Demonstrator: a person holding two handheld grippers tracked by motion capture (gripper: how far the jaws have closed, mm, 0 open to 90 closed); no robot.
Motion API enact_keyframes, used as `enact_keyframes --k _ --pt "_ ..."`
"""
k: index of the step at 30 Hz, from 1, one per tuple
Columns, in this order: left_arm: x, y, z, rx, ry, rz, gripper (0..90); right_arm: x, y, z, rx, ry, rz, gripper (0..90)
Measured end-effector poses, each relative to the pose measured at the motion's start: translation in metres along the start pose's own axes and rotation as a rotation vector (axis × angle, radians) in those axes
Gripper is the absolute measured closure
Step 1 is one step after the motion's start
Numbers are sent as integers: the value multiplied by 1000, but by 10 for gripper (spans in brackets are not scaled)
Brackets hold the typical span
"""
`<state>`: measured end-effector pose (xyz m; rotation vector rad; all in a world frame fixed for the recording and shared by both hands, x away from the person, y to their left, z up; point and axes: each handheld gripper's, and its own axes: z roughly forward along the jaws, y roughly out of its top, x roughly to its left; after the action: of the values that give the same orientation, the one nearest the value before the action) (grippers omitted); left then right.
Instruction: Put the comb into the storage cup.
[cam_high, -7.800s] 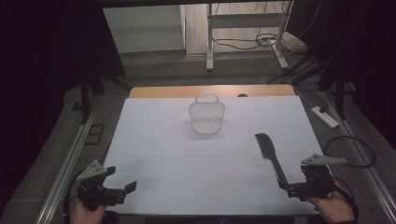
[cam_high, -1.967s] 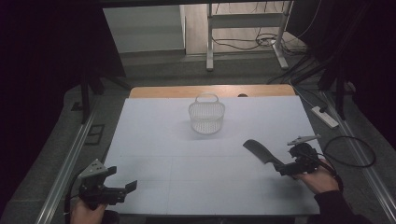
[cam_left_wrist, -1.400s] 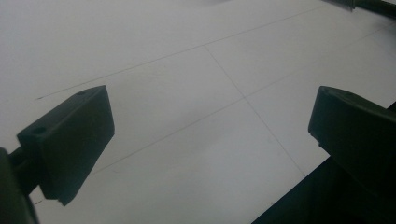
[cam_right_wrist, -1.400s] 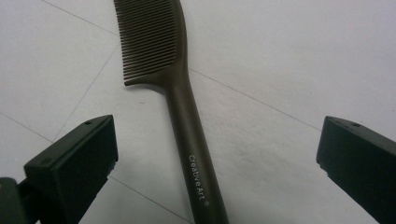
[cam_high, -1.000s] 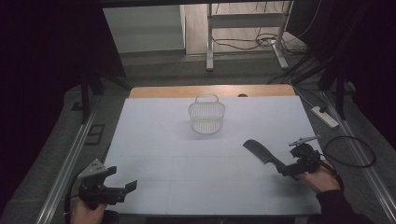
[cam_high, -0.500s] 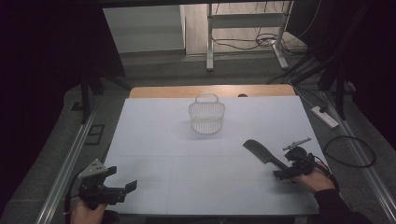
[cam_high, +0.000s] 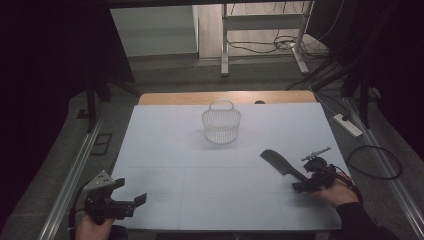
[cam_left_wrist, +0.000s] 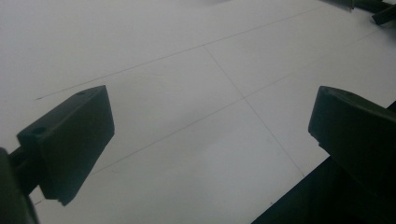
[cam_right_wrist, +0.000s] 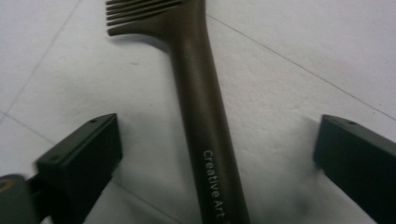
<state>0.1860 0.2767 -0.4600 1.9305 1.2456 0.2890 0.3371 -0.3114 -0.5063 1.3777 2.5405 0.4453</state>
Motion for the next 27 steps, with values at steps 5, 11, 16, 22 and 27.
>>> enact_keyframes --k 5,11,16,22,27 --pt "0 0 0 1 0 1 8 4 1 -6 -9 26 -42 230" --pt "0 0 0 3 1 2 9 1 3 -11 -23 39 -65 513" --pt "0 0 1 4 1 2 9 0 5 -12 -21 55 -84 715" --pt "-1 1 1 4 4 4 8 1 7 -13 -6 50 -76 722" --pt "-1 1 1 4 -1 5 7 1 6 -13 -15 54 -51 723"
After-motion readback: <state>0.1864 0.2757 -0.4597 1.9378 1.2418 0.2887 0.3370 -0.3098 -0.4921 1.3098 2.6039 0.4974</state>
